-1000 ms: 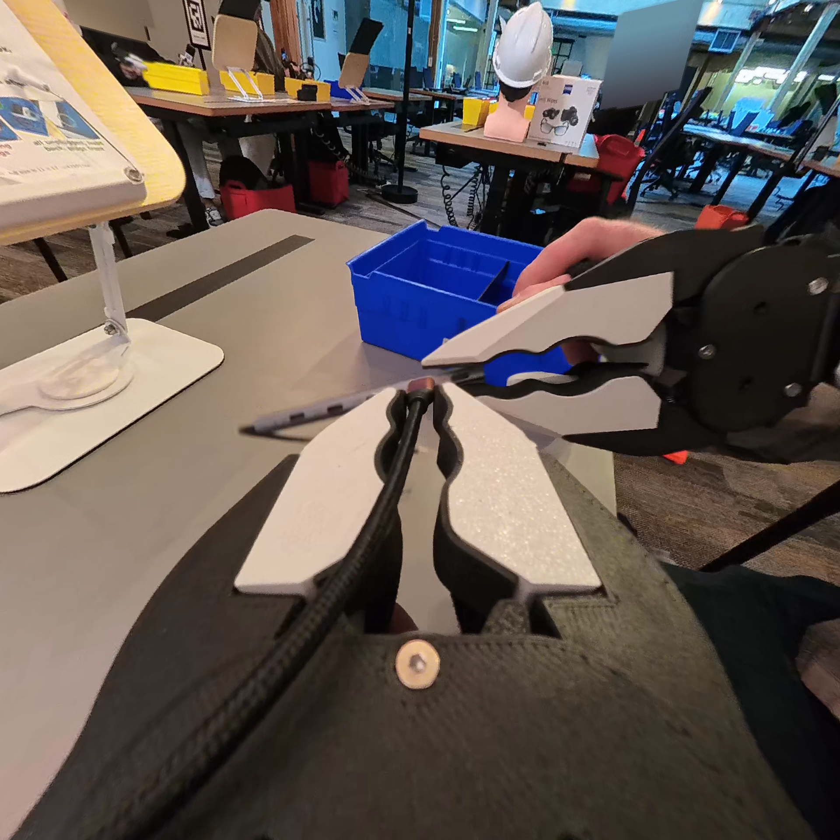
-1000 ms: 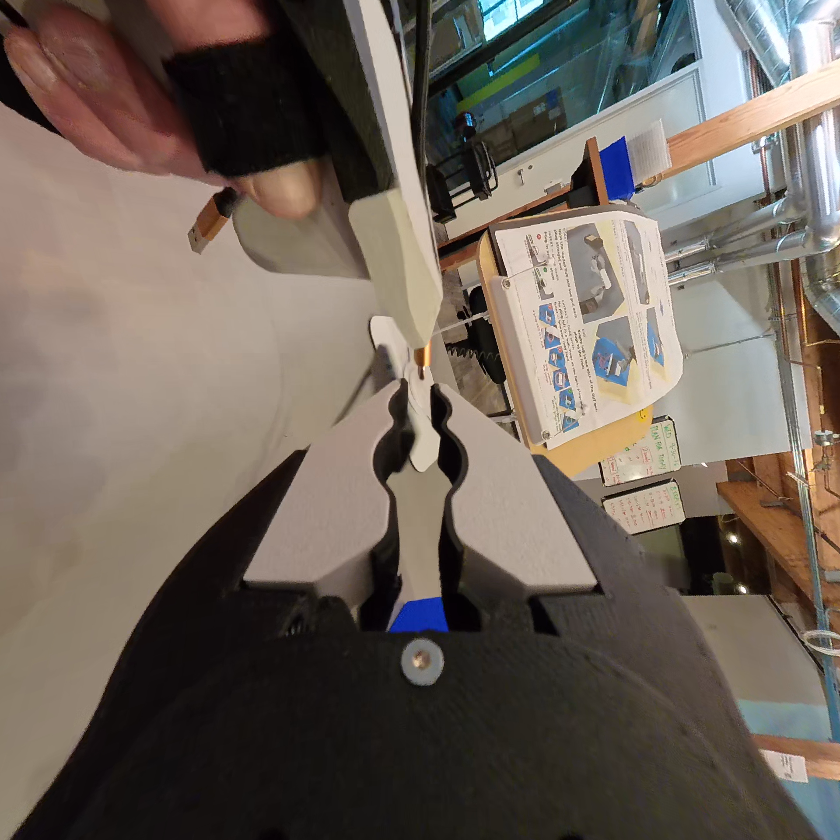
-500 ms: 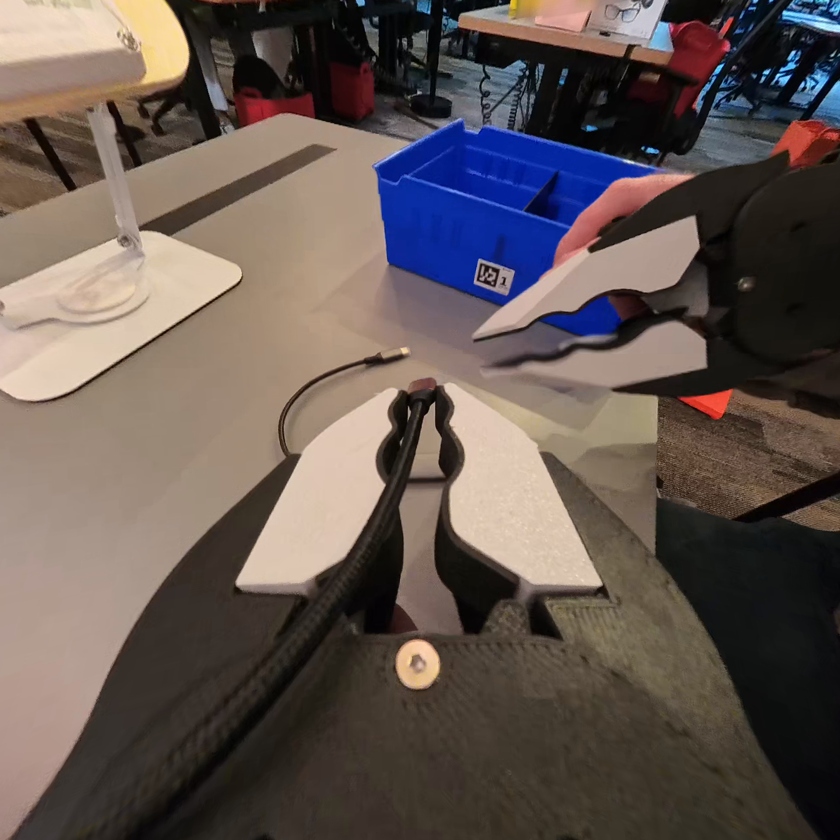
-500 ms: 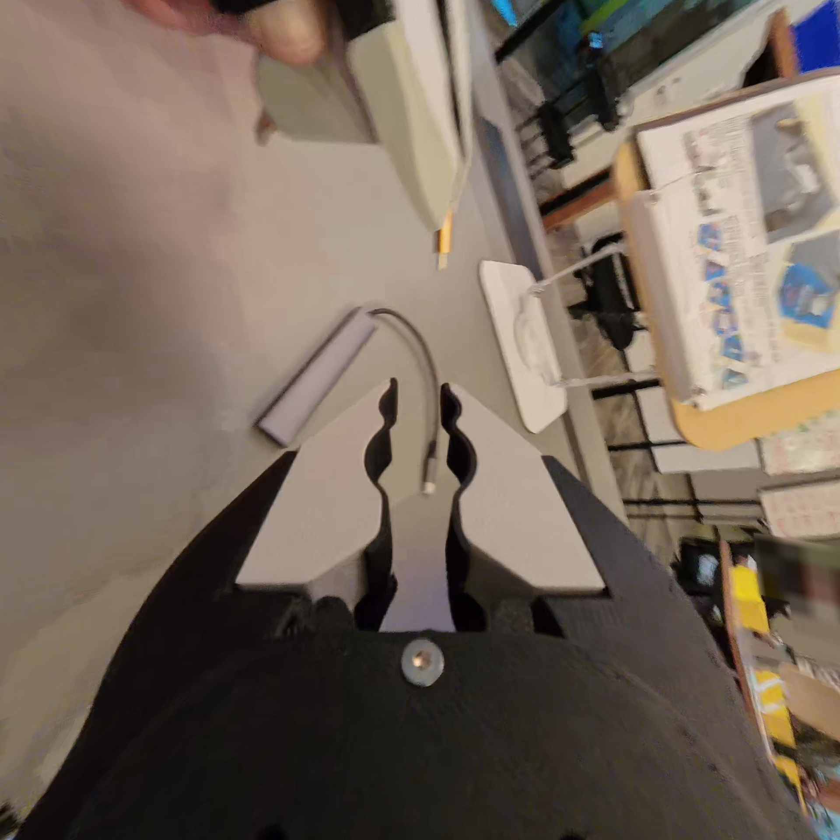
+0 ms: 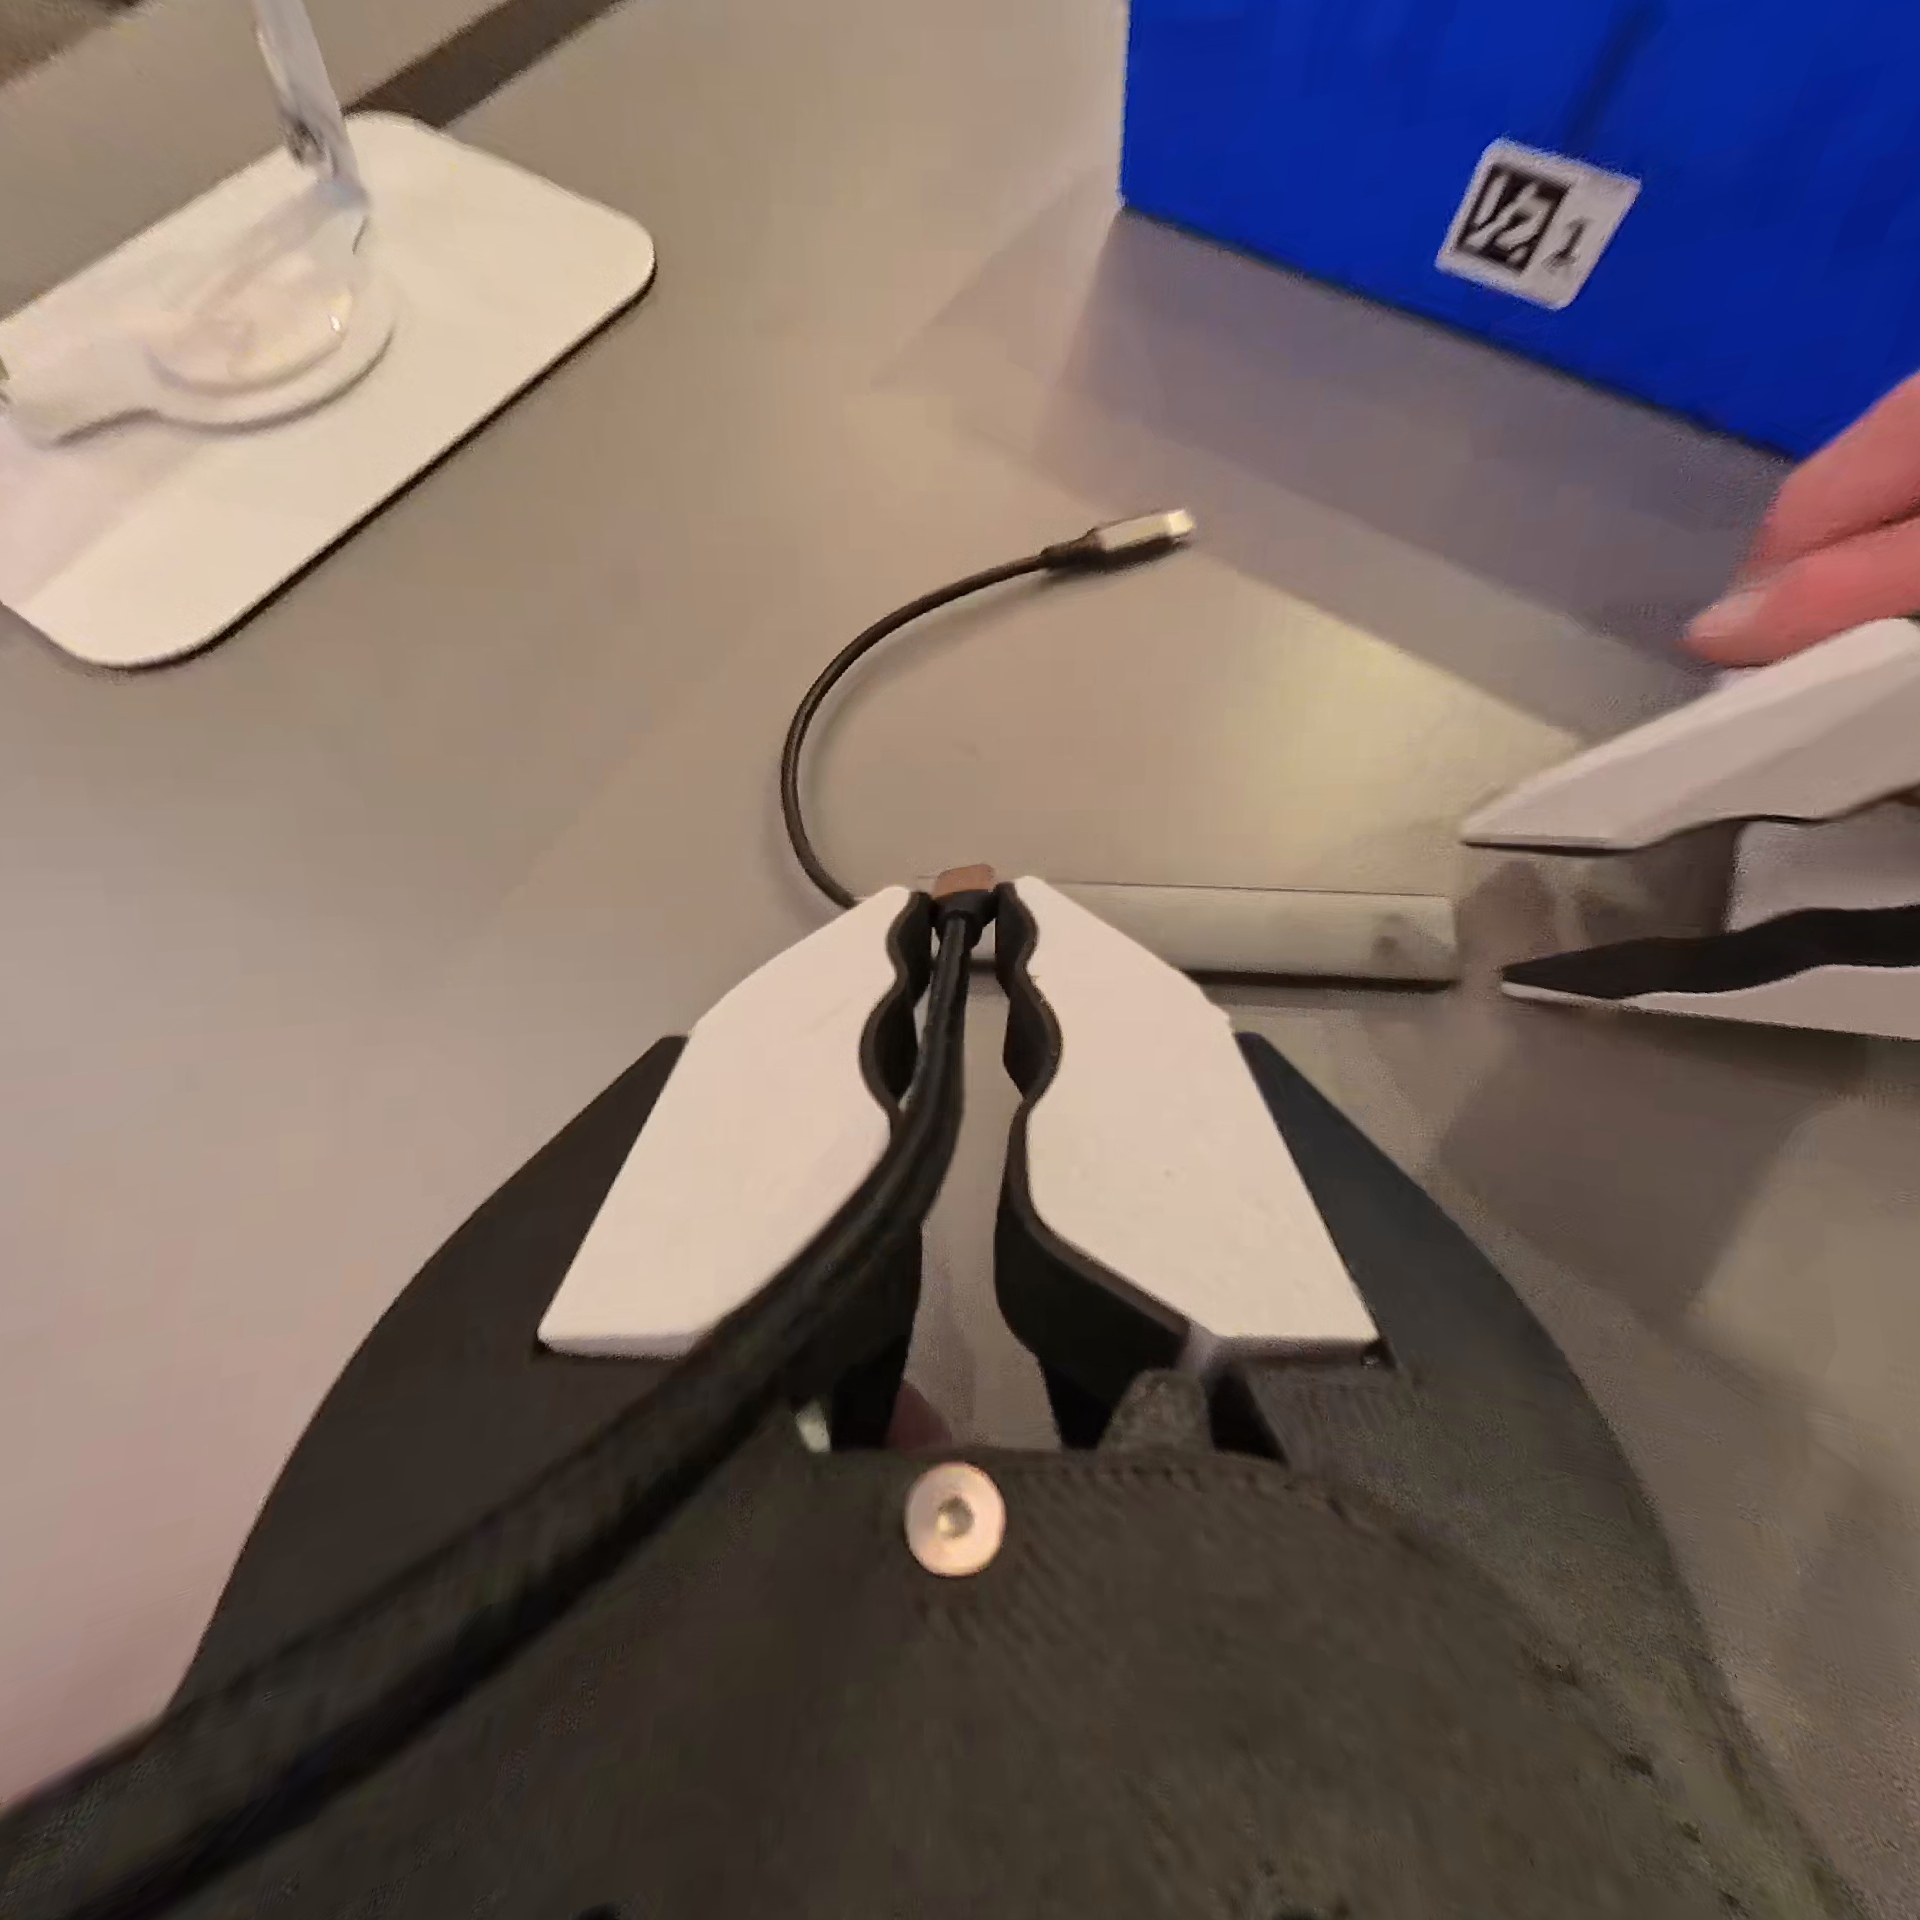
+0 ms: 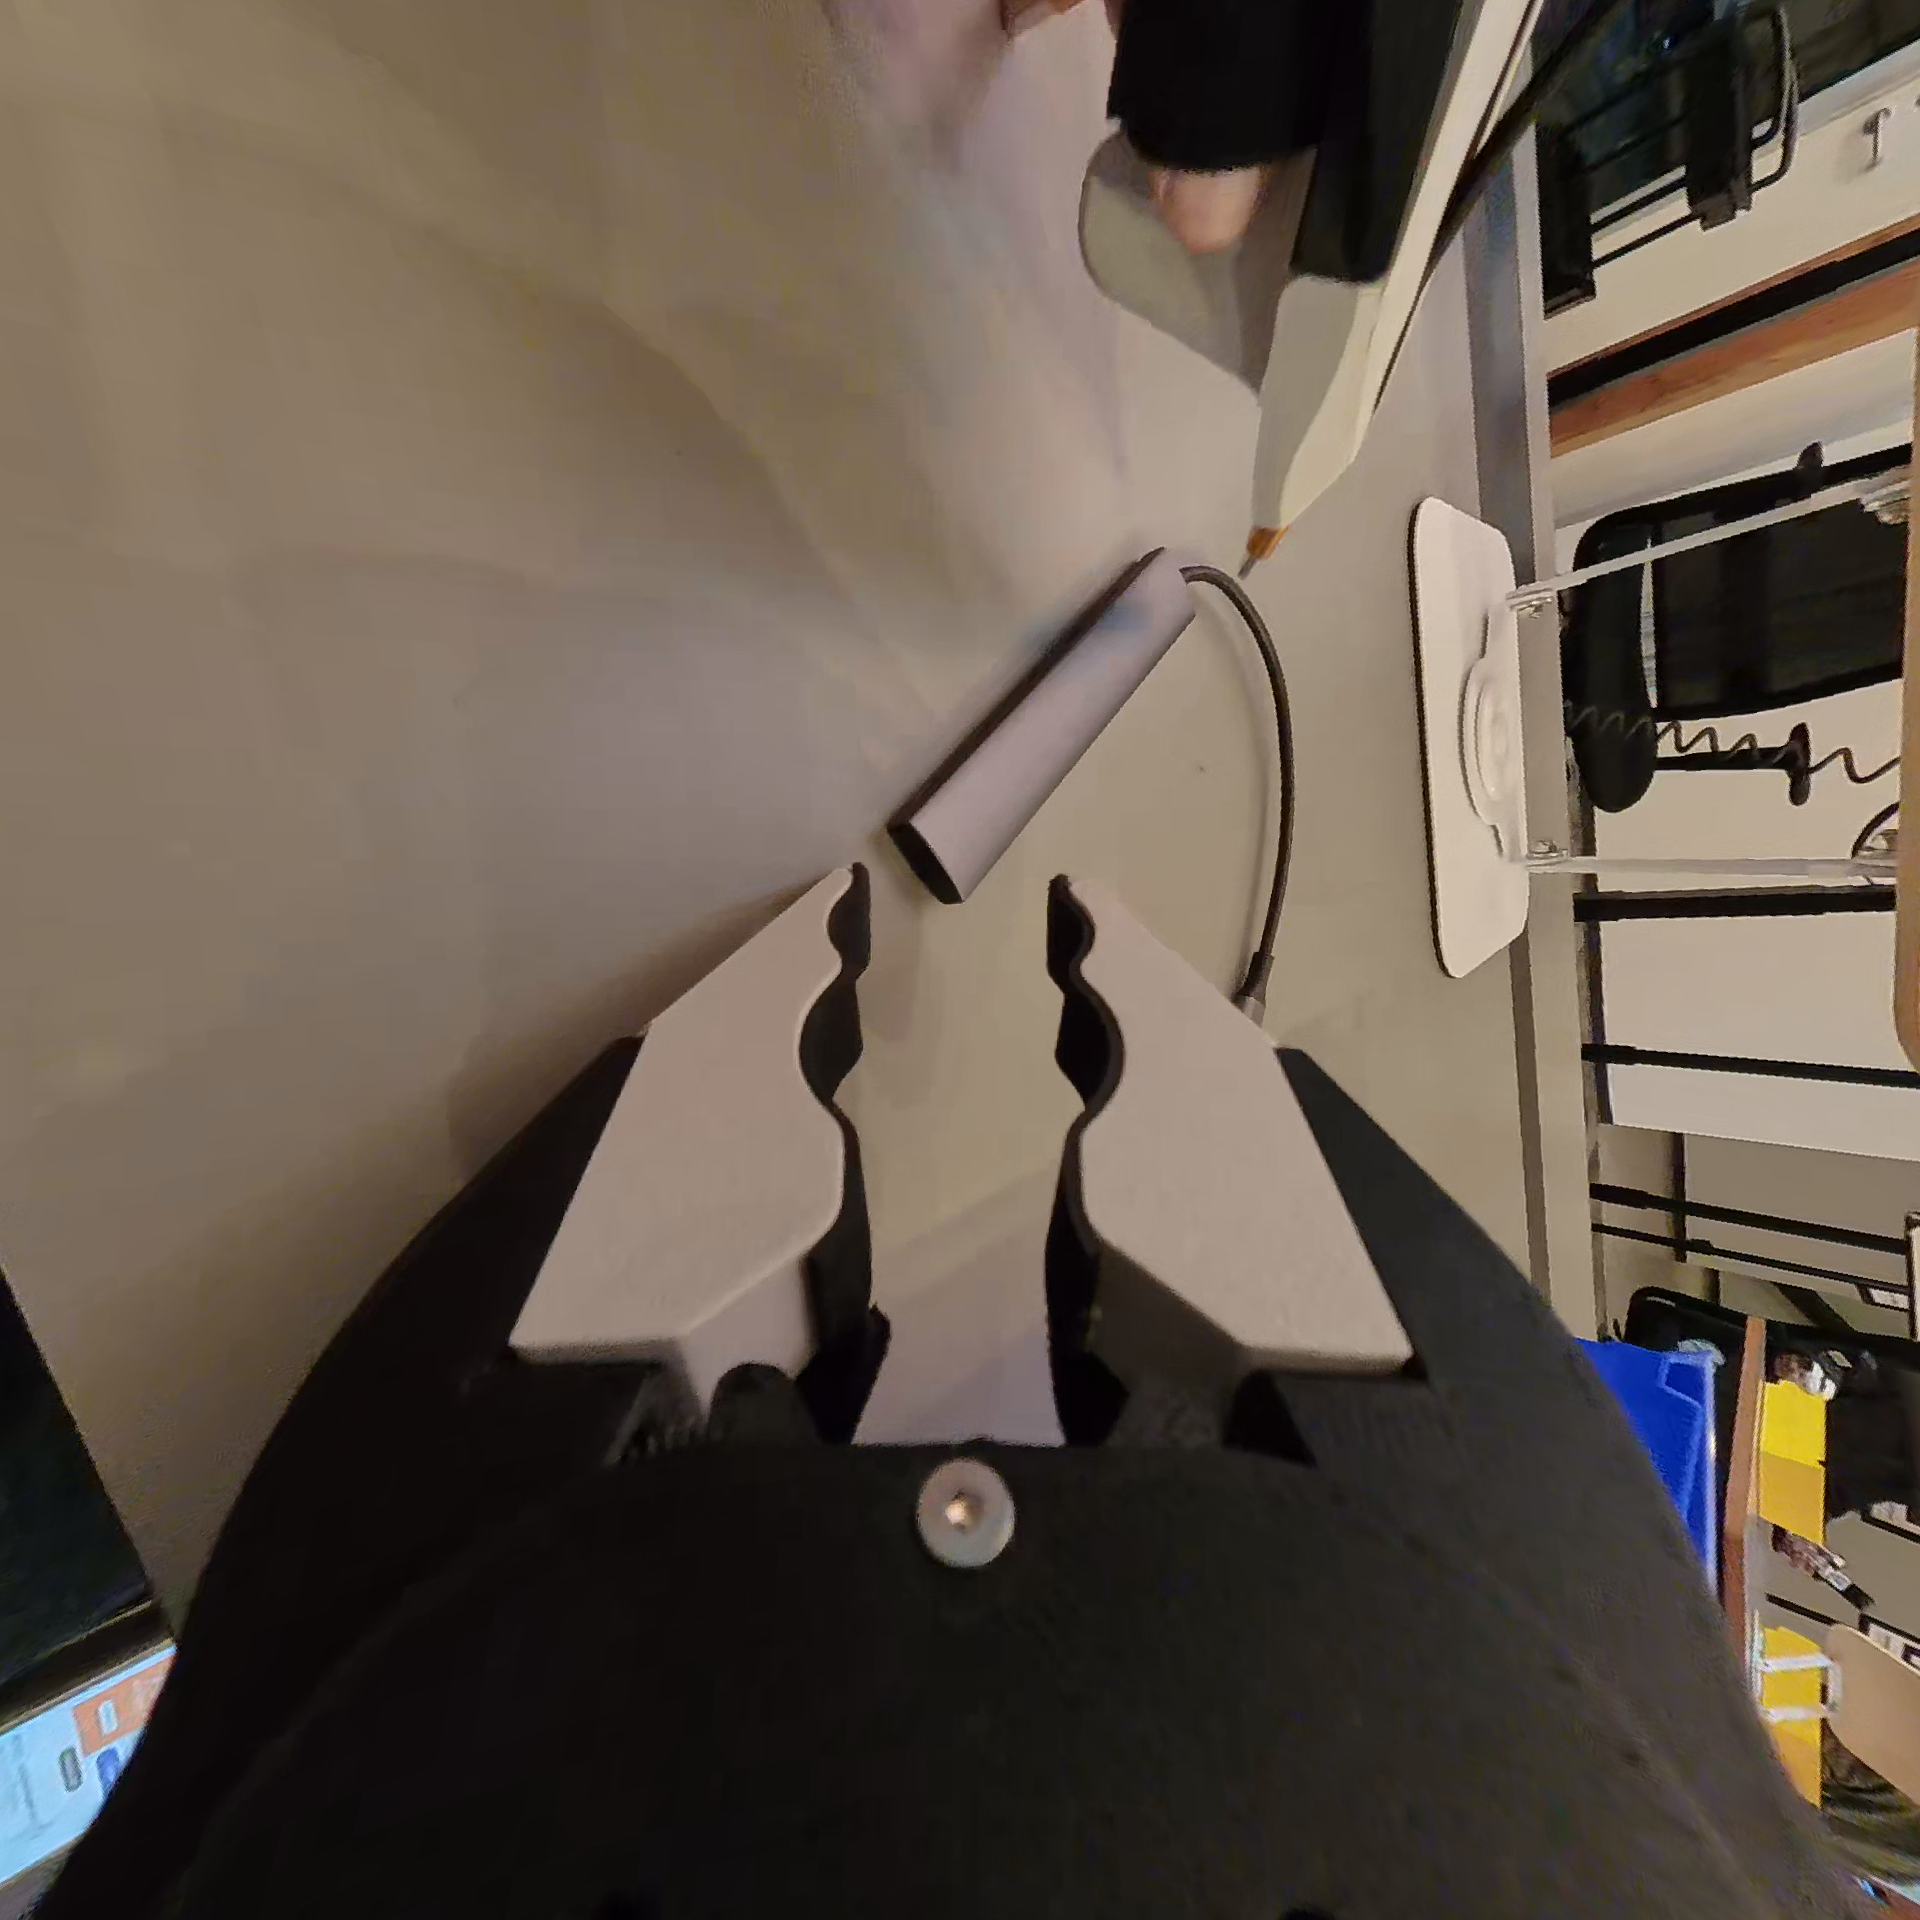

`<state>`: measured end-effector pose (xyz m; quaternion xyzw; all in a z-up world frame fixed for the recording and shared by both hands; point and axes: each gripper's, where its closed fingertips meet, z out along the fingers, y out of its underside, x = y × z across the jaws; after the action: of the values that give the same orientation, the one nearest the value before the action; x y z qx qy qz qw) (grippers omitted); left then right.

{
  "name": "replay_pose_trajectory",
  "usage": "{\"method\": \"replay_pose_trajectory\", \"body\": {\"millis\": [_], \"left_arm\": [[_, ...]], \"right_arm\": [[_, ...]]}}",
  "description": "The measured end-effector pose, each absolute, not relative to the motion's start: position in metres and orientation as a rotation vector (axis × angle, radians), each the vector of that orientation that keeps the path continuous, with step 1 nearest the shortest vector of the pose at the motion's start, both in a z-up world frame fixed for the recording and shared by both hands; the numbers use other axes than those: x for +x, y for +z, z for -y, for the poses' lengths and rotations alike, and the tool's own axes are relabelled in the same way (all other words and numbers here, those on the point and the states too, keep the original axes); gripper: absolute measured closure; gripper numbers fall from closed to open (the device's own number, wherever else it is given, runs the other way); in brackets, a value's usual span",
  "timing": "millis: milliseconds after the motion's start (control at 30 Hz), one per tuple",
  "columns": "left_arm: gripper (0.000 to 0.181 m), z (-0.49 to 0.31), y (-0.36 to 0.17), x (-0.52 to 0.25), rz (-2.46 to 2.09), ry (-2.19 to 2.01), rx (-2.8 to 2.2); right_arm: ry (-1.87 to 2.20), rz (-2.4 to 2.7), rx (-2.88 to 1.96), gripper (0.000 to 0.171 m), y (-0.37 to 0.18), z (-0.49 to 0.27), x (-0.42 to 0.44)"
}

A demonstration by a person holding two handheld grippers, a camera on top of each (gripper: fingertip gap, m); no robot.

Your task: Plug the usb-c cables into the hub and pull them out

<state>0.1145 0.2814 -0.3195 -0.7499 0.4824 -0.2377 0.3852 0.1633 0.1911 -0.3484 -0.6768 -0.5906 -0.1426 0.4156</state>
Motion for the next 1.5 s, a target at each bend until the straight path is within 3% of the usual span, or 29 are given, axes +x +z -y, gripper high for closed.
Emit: {"method": "replay_pose_trajectory", "body": {"millis": [467,667,1100,1267,1500], "left_arm": [[0.170,-0.312,-0.352,0.117,-1.262,-0.520,-2.022],[0.170,-0.314,-0.354,0.115,-1.290,-0.515,-2.048],[0.170,-0.312,-0.364,0.111,-1.328,-0.535,-2.094],[0.170,-0.312,-0.363,0.112,-1.331,-0.544,-2.099],[0.170,-0.314,-0.363,0.111,-1.311,-0.564,-2.109]], "right_arm": [[-0.343,1.461,-1.695,0.146,-0.351,-0.198,0.165],[-0.366,1.445,-1.687,0.139,-0.348,-0.201,0.166],[-0.757,1.585,-1.319,0.142,-0.345,-0.228,0.150],[-0.845,1.559,-1.228,0.160,-0.345,-0.241,0.140],[-0.770,1.532,-1.266,0.164,-0.336,-0.246,0.136]]}}
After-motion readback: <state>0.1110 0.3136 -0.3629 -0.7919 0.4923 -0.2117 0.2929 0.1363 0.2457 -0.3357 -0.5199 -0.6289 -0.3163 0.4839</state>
